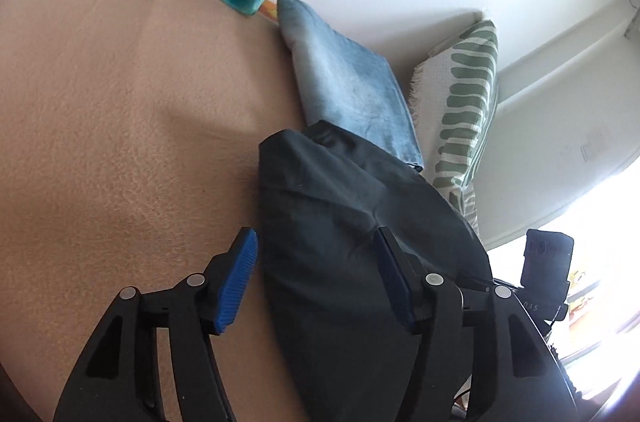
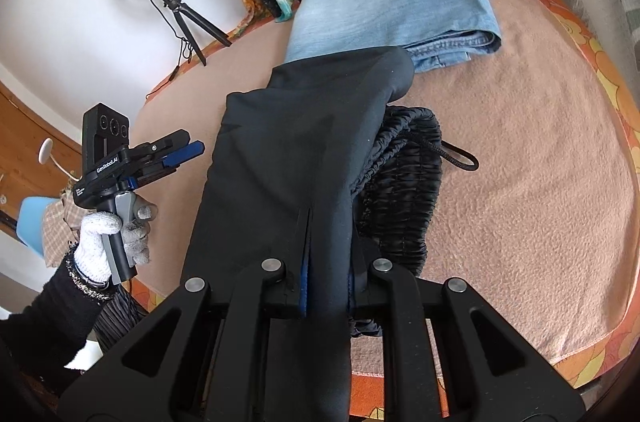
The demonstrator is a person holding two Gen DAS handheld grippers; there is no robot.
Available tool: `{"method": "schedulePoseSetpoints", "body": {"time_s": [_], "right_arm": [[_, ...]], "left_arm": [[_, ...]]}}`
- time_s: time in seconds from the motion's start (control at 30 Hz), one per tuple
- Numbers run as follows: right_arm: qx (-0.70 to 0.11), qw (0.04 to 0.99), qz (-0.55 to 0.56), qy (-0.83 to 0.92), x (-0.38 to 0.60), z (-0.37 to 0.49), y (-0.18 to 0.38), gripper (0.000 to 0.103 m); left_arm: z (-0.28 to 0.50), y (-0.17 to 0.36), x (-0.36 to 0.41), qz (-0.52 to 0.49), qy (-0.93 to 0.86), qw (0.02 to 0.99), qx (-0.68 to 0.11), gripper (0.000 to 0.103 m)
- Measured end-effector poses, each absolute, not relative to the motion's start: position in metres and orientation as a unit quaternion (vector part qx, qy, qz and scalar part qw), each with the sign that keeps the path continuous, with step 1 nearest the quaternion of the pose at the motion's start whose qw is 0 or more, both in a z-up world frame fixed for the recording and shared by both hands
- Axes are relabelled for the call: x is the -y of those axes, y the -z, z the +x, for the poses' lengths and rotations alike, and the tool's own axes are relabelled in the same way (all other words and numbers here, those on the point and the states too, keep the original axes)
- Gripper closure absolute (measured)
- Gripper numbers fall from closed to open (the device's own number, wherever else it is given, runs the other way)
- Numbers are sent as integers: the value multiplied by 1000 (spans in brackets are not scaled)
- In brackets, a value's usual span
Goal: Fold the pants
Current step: 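Lift the dark pants with both tools and carry them onto the blue jeans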
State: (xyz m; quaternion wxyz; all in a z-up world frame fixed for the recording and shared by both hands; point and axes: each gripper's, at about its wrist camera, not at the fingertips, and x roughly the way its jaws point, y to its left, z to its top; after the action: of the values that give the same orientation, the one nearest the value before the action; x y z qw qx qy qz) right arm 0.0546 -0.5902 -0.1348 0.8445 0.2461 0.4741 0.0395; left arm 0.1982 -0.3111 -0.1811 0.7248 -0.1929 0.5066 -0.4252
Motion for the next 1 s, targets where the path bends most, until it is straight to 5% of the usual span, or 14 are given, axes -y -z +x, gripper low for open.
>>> {"method": "schedulePoseSetpoints", "body": {"time_s": [0.3,0.33,0.4,1.0], "right_arm": [[-478,835,270,-38,600,58,151,89],[-478,834,274,-37,601,59,153,89],[-478,833,278,-33,602,59,156,89],[-415,898,146,-21,567,56,56,89]], "left_arm": [[209,198,342,-224,450,694,-515,46],[209,199,347,-223,453,692,-516,51],[208,203,353,-230,456,683,-522,95],[185,84,359,-149,527,738,-394,93]]}}
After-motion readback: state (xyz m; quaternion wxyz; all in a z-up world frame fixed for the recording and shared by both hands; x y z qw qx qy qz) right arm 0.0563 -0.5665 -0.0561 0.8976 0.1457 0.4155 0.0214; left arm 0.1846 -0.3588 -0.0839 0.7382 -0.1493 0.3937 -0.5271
